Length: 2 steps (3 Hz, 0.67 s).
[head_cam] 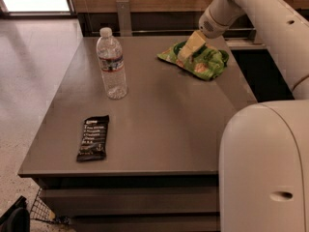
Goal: Pick green rice chip bag
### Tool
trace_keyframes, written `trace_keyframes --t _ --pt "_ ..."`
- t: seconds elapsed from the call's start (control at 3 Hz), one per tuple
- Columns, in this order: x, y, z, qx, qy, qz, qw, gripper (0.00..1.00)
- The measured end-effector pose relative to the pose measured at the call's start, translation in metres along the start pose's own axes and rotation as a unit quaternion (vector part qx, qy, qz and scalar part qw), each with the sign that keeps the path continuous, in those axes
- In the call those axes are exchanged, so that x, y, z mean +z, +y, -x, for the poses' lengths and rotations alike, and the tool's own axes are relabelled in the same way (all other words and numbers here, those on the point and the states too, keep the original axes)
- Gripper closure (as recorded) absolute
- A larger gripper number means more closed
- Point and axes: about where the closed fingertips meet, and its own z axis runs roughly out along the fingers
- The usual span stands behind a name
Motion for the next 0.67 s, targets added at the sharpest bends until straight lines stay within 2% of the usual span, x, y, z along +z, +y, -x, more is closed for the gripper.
trace_keyframes --t 0.33,0.67 --pt "0.021 -0.007 -0.024 0.025 0.041 0.018 0.9987 0.02" --pt "0.037 -0.003 -0.039 0.045 0.051 0.046 0.9966 0.24"
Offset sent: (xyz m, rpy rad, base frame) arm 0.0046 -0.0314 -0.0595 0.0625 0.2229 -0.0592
